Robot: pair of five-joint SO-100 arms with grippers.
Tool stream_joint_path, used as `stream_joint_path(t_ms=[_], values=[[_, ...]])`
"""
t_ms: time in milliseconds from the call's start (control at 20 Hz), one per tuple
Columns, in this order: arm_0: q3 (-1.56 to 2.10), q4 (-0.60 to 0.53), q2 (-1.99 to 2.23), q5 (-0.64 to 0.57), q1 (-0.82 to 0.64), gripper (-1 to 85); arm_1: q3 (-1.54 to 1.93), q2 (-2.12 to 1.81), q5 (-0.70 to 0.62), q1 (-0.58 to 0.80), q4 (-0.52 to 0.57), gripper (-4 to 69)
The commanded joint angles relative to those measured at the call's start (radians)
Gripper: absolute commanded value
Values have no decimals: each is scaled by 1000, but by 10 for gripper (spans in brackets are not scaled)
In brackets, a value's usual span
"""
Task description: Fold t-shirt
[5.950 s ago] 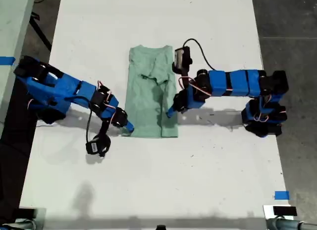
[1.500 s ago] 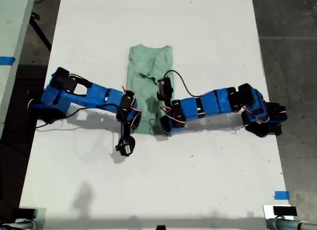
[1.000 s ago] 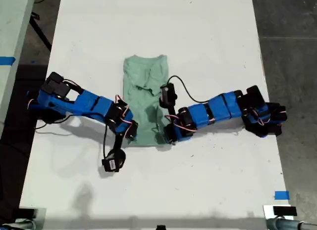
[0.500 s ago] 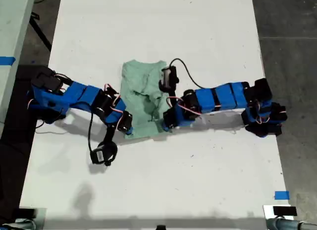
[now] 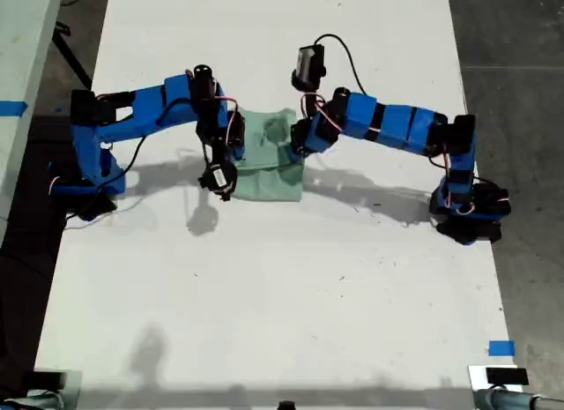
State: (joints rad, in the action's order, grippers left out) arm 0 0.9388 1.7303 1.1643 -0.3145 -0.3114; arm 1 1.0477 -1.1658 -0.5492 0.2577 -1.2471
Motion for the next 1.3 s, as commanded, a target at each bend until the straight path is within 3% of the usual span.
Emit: stream_joint_path(t_ms=[0,150,200,250,300,650,850,900,1100,1250], values=[[-8,-14,0,-48,-91,0,-18,-6,-29,66,58,-11],[-6,-17,-15,-72,-149,7,-32,12,-61,121,72,-13],[-6,-17,-6,-84,-166,83,-37,12,-80,141,74,36],[-9,-20,14,-110,-187,202,-48,12,-103,167,75,271],[11,-41,49,-138,-216,295,-64,12,-144,199,71,360],[123,-63,328,-250,-465,304,-46,-153,-252,414,-57,271],[508,-209,638,-258,-503,285,135,-319,-275,471,-103,242],[615,-247,729,-258,-499,251,230,-402,-273,482,-97,229],[1023,-325,1080,-189,-465,44,695,-804,-275,491,-29,45],[1287,-360,1327,-106,-405,4,1023,-1095,-172,449,-12,8]])
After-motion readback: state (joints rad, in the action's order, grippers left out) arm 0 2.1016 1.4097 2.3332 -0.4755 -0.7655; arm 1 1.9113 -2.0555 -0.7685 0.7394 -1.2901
